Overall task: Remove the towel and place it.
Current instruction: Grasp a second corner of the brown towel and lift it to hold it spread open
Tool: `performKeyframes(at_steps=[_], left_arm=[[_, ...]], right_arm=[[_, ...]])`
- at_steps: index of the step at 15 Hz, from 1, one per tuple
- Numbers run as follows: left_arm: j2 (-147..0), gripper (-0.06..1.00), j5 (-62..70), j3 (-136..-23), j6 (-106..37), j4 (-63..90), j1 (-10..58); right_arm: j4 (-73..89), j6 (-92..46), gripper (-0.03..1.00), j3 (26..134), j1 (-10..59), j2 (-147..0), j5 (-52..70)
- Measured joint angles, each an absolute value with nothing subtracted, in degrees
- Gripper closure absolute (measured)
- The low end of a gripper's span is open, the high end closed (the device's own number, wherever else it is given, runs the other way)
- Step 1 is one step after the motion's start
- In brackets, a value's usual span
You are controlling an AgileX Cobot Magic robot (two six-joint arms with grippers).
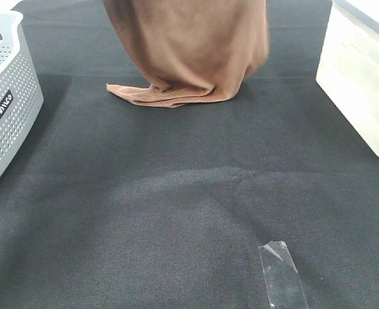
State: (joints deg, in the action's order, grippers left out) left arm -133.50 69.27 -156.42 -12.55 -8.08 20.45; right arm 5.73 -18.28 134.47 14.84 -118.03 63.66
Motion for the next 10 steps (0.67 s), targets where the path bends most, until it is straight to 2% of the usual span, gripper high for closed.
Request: performKeyframes(at_steps=[2,5,7,10], left_arm=[[-132.41,0.94,69.56,-156.42,-10.54,-4.24,20.45],[-130.98,0.94,69.61,-154.24,-8.02,-1.55,20.45],[-126.8,0.94,69.67,-147.71,-7.39,-0.8,20.45],[-116.37,0.94,69.67,-133.16,-6.76,0.0,20.51]], right_arm=[[6.65,-18.22,0.97,134.47,14.84,-118.03,68.75],[6.99,-18.22,0.97,134.47,14.84,-117.8,69.61],[7.05,-17.13,0.97,134.24,14.84,-116.2,69.96],[7.39,-16.44,0.97,126.34,14.84,-109.72,69.9]])
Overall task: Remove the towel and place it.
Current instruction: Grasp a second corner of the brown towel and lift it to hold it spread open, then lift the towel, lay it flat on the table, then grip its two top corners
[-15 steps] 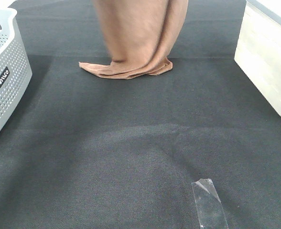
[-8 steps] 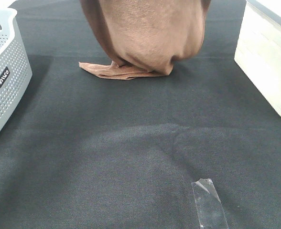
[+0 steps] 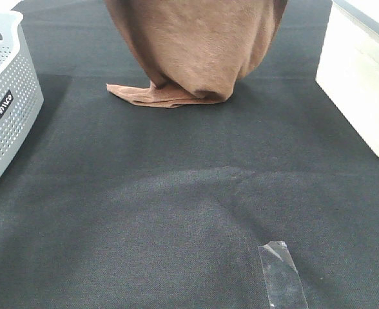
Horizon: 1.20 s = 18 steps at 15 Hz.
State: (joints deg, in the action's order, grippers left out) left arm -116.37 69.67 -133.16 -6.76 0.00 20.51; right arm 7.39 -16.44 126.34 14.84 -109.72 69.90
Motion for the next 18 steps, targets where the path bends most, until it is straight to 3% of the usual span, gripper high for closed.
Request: performKeyframes(at_steps=[6,7,13,18], left_arm=[[-89.15,0.94,68.3,-96.03,-4.47,4.81,21.66],[-89.15,0.94,68.3,-96.03,-4.47,4.81,21.66],[-65.6,0.94,65.2,-69.9,-1.26,11.57,21.83],[-53.69,0.94,64.63,-58.1,0.0,18.16,22.06]], right_arm=[[12.09,-14.09,0.97,98.38,15.58,-88.81,69.84],[12.09,-14.09,0.97,98.38,15.58,-88.81,69.84],[18.45,-10.03,0.97,77.41,16.27,-71.96,69.79],[20.74,-5.56,0.97,65.26,16.27,-61.08,69.67]])
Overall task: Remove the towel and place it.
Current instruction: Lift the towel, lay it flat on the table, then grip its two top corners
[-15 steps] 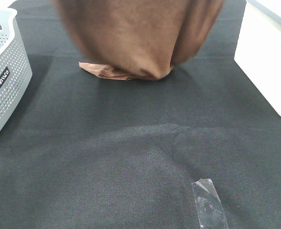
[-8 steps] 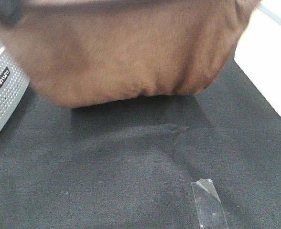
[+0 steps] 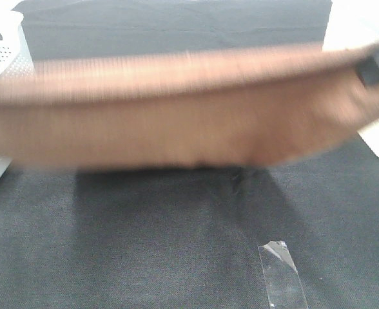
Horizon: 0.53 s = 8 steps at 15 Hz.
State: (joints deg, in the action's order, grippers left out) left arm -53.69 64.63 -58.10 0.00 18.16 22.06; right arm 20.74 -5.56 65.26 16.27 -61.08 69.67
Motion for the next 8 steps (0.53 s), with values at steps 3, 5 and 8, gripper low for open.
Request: performKeyframes(at_steps=[3,5,8], left_arm=[[-50.65,0.94,64.63,-50.99,0.0,21.43,22.06],[-50.82,0.94,64.46,-48.01,1.03,22.06,22.0],[-51.39,0.94,64.4,-45.32,3.95,22.98,22.0]], right_arm=[[22.17,-5.33,0.97,60.28,16.27,-57.93,69.79],[22.17,-5.33,0.97,55.75,16.27,-57.7,69.73],[21.77,-5.33,0.97,50.13,16.27,-57.7,69.44]])
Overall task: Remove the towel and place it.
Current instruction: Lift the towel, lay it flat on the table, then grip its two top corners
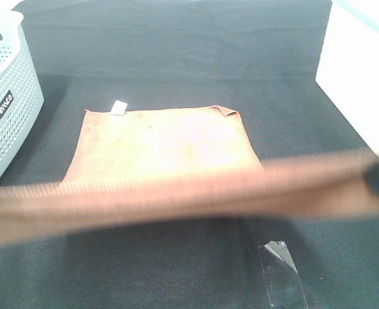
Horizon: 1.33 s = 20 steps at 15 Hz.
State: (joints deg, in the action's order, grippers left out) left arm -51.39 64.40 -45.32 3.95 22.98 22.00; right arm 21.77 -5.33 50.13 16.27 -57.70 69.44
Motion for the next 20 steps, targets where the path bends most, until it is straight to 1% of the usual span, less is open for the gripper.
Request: performKeyframes(at_steps=[2,4,5,7,12,16,20], left_arm=[[-51.39,0.94,64.34,-43.49,3.95,24.06,22.0],[-52.2,0.94,64.34,-39.08,3.5,26.36,22.0],[-53.92,0.94,64.34,-36.55,3.44,27.56,22.0],[-57.07,0.94,64.4,-34.61,2.18,28.02,21.72],[-68.3,0.94,64.57,-34.03,-0.46,28.02,21.66],[-76.43,0.94,65.55,-33.86,-3.38,27.9,21.49],[-83.48,0.94,62.62,-33.86,-4.87,27.56,21.43]], right_arm=[[21.66,-5.33,0.97,48.13,16.27,-57.7,69.33],[21.72,-5.33,0.97,43.66,16.27,-57.81,69.33],[22.12,-5.33,0.97,41.31,16.27,-59.19,69.33],[22.75,-5.96,0.97,39.88,16.21,-62.62,69.33],[24.29,-8.77,0.97,36.15,15.93,-74.14,69.04],[27.22,-11.8,0.97,35.98,15.64,-83.65,65.26],[28.71,-14.04,0.97,34.95,15.64,-90.64,61.42]])
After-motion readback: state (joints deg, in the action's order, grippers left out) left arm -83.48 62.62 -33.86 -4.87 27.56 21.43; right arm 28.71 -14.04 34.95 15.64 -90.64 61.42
